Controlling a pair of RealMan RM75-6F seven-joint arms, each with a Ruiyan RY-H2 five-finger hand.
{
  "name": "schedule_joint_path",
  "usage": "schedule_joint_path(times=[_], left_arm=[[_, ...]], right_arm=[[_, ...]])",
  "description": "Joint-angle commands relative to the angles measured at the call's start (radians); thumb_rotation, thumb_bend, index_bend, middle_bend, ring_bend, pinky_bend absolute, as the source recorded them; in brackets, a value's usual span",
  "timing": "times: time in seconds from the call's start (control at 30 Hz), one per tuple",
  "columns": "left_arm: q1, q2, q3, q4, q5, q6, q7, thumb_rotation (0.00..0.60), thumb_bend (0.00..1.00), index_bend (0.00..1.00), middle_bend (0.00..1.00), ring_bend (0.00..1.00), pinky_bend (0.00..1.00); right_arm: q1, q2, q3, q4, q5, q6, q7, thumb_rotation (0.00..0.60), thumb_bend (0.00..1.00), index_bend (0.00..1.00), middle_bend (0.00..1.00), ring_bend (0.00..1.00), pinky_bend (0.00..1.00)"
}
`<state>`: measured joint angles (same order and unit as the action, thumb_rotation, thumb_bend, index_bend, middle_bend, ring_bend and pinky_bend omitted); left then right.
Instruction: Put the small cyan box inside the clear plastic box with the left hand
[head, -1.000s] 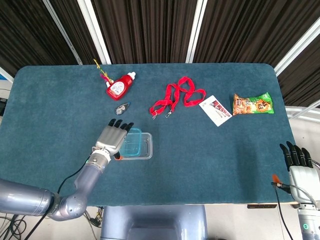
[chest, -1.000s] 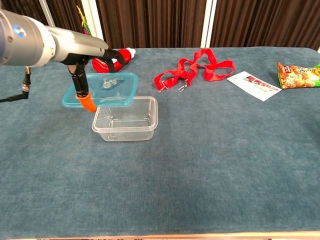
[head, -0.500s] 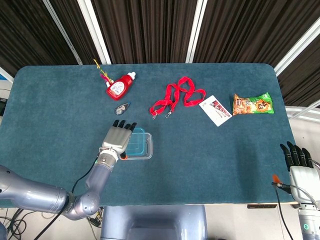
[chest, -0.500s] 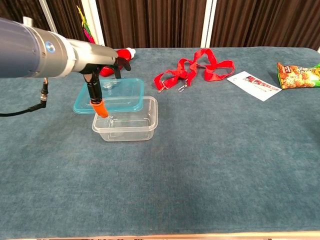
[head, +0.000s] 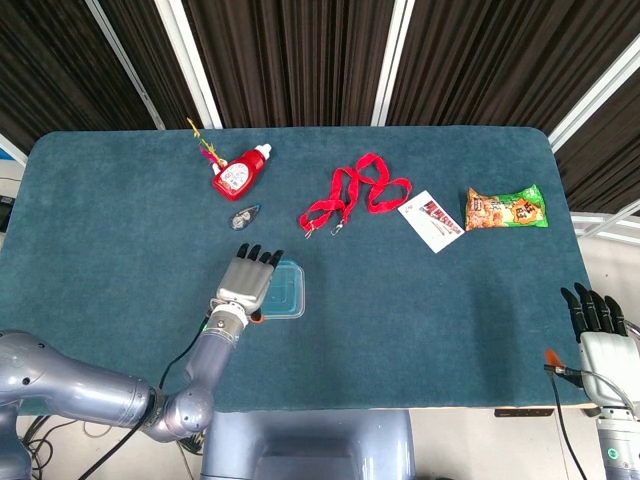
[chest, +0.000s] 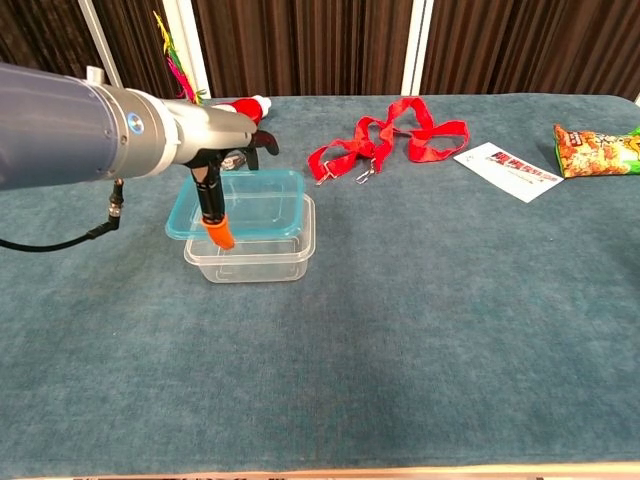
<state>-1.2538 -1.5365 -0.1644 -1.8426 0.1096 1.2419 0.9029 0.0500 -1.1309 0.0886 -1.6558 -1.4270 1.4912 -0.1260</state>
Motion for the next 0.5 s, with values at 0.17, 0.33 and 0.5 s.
schedule_joint_path(times=[0.17,0.33,0.5], left_arm=[[0.009,-0.030,-0.009,0.018,0.009,0.015,0.009,0.600,0.29,0.00,0.30,0.00,0.00],[0.015,-0.052,-0.019,0.040,0.007,0.009,0.014,0.600,0.29,0.00,0.30,0.00,0.00],[0.021,-0.068,-0.030,0.056,0.011,0.003,0.020,0.600,0.29,0.00,0.30,0.00,0.00]], right_arm=[[0.000,0.000,0.000,-0.001,0.000,0.000,0.001,0.600,0.31,0.04,0.04,0.04,0.00],[0.000,0.001,0.000,-0.001,0.000,0.000,0.002,0.600,0.31,0.04,0.04,0.04,0.00],[0.000,0.001,0.000,-0.001,0.000,-0.001,0.003,0.600,0.31,0.04,0.04,0.04,0.00]])
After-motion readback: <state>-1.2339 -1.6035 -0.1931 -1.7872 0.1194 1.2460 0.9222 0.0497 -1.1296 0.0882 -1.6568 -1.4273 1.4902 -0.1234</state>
